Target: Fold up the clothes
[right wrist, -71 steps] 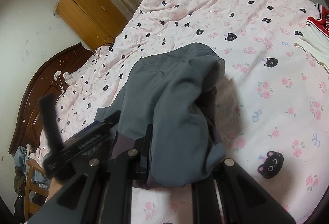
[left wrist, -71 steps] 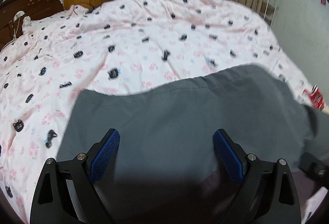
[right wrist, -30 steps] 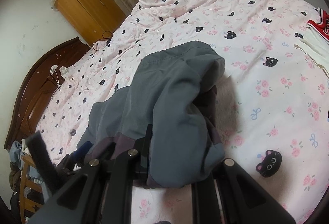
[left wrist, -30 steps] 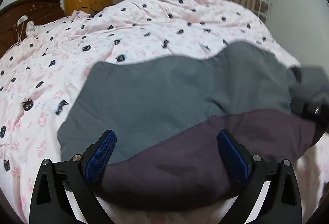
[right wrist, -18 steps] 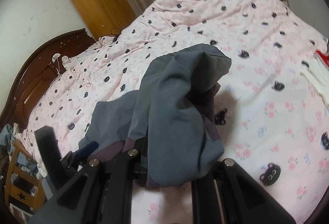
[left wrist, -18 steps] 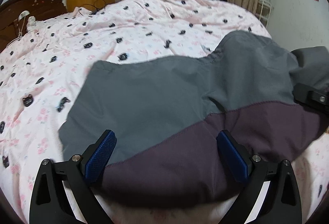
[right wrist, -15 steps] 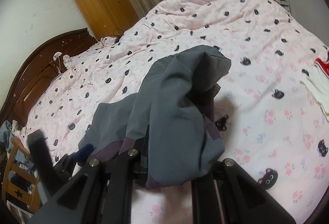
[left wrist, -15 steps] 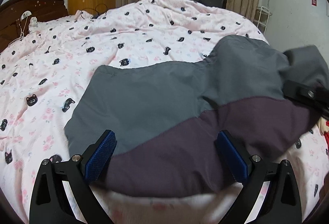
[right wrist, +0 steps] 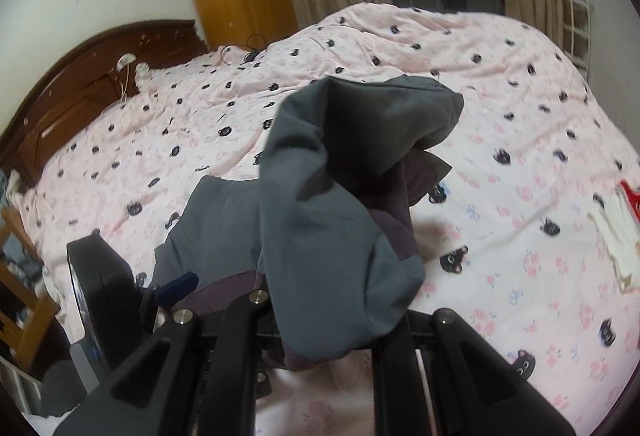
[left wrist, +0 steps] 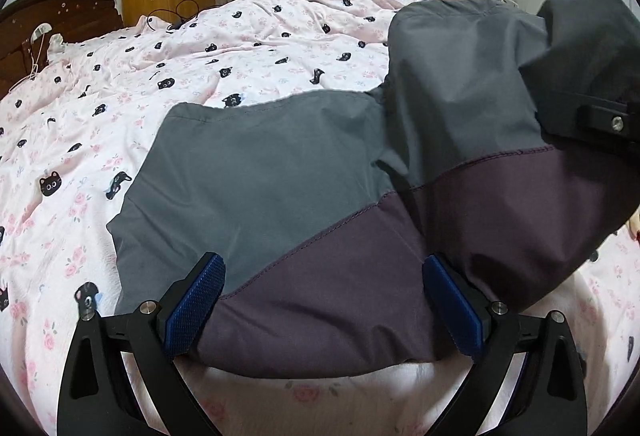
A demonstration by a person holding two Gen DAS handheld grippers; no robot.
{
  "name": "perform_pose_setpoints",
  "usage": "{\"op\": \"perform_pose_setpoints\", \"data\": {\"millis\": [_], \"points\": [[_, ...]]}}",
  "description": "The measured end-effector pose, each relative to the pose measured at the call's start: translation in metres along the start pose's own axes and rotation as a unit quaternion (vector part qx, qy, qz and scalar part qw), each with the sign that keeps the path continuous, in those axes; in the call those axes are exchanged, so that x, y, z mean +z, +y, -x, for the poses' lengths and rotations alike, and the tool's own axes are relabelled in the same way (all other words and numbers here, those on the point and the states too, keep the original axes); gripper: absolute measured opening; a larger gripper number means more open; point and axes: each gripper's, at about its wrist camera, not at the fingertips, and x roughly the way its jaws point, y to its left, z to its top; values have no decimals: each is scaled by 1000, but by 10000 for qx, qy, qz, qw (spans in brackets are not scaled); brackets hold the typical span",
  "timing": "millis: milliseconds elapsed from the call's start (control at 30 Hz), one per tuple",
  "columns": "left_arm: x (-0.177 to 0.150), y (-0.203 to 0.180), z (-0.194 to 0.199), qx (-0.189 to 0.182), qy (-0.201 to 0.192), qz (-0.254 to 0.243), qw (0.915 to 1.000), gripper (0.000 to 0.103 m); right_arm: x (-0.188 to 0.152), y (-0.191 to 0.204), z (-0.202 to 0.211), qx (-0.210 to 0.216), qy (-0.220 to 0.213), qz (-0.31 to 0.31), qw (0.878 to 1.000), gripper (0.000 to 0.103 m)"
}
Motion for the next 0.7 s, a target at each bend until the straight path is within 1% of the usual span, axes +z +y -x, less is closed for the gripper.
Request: {"op": "perform_pose_setpoints", "data": {"millis": [100, 133, 200, 367, 533, 700], "points": [[6, 10, 16, -138, -323, 262, 9990, 97, 4, 5, 3, -18, -54, 52, 10000, 14], [12, 15, 20, -126, -427, 384, 9983, 97, 5, 6, 3, -27, -51, 73, 10000, 14], [23, 23, 19, -86, -460, 467, 9978, 97, 6, 8, 3, -85, -38, 129, 9999, 14], [41, 21, -12, -145, 6, 232, 9996, 97, 7, 7, 2, -122, -10, 139, 9998, 14], [58, 20, -44, -204, 468, 0, 9987, 98, 6, 10, -1, -173, 101, 216, 9996, 14], [60, 24, -49, -197, 505, -21, 9985, 99, 3, 13, -5, -175, 178, 352, 9991, 14]]}}
